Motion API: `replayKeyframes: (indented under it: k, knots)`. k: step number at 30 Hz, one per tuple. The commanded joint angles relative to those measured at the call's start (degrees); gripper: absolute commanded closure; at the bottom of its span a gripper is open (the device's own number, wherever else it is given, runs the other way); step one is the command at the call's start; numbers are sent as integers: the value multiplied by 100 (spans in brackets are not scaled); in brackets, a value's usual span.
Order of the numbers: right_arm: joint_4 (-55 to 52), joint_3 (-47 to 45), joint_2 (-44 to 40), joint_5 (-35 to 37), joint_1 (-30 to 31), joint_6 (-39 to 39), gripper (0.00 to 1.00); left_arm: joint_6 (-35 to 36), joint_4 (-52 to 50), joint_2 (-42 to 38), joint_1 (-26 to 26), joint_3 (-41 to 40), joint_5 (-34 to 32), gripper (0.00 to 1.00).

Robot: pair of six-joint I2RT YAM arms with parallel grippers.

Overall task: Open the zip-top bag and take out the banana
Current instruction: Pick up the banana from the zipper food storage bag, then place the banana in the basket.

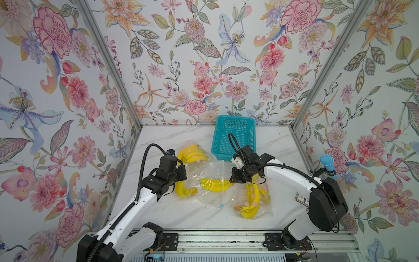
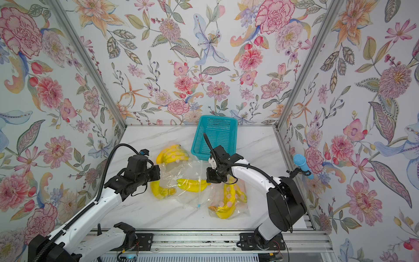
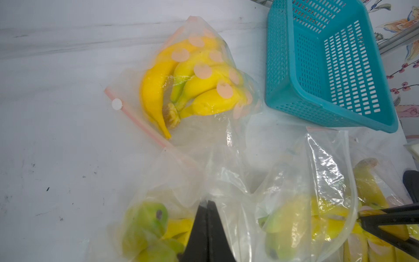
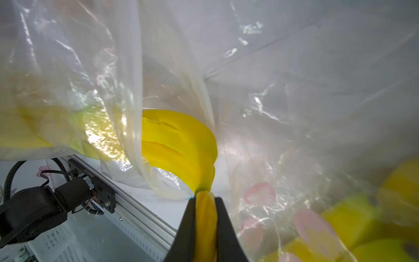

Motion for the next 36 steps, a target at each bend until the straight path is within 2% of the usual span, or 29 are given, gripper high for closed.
replayKeyframes:
  k: [1,7,12,17,21,28,30,36]
  knots:
    - [-858,36,-352,704,-379,-564,92,218,-435,130,45,104,-155,100]
    - [-1372,605,-899,835,-1336,-935,92,165,-335,201,44,106,-68,100]
    - [-1457,1516,-841,459,-1926,-1016,92,148,-337,225,61,140,-45,100]
    - [-1229,2406,42,100,-2130,-1026,91,69,-280,180,103,102,73,100]
    - [-846,2971,1142,-167,-2191,-943,90,-3,-192,165,116,72,200,100]
    - [-671,4230,2916,-144,-2097,-894,88,-19,-219,36,219,53,371,99]
    - [-670,4427,3161,-39,-2056,-903,84,-20,-261,-4,254,66,380,99]
    - [-700,4560,3391,-28,-2013,-898,54,7,-303,-100,385,45,501,99]
